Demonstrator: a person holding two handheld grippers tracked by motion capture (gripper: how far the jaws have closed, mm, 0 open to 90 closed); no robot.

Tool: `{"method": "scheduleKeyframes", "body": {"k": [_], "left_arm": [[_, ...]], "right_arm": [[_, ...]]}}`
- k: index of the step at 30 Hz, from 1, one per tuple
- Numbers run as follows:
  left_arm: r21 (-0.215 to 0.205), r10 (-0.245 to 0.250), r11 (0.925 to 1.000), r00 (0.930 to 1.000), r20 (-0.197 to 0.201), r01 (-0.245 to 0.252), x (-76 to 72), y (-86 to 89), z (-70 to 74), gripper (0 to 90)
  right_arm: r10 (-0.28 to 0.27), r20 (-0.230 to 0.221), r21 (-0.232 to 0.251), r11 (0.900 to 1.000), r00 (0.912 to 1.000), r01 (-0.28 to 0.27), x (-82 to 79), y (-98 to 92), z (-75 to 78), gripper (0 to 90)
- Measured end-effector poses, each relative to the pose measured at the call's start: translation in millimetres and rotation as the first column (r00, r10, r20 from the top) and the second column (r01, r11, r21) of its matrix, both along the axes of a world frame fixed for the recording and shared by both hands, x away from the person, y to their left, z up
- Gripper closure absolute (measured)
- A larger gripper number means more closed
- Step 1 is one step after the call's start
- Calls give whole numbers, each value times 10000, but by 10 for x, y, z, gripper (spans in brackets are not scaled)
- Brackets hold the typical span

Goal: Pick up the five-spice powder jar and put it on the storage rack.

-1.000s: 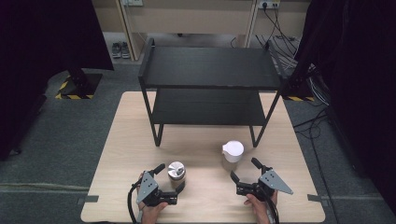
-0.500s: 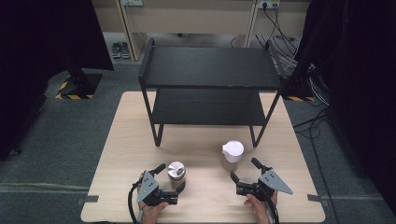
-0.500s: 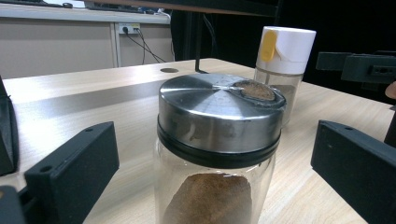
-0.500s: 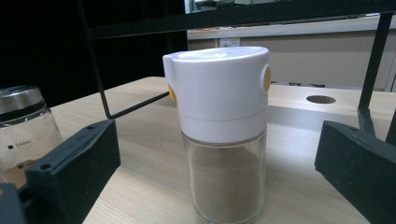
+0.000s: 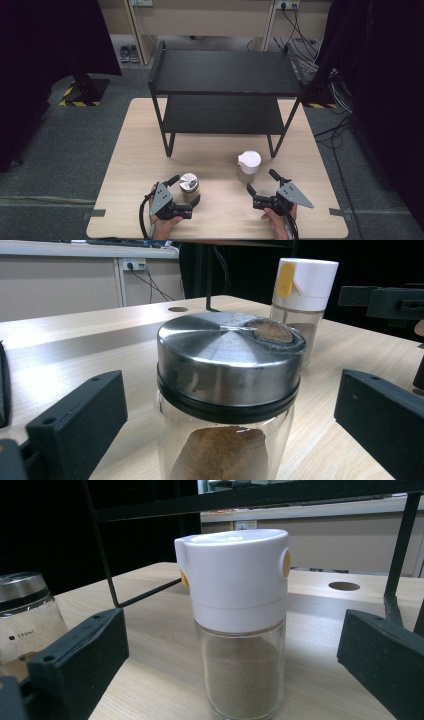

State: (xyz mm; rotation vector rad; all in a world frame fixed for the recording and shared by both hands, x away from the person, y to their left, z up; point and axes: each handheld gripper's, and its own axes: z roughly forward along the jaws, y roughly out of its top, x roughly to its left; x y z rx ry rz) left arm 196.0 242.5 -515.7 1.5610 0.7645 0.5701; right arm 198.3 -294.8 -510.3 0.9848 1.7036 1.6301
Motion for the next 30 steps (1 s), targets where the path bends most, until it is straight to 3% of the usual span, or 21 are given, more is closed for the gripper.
{"method": "scheduleKeyframes", "body": {"k": [13,24,30], "left_arm": [[283,-88,9996,10000,-43,90,25,-31,30,15],[528,8,9986,9999,-155,0,33,-72,68,72],[798,98,9968,9995,-308,-73,55,-126,114,153]], "right_arm": [[-20,-17,43,10000,10000,20,0,-3,-1,3],[-40,-85,79,10000,10000,41,4,-1,-4,4],[-62,-89,112,9999,9999,63,4,-8,-6,3]]}}
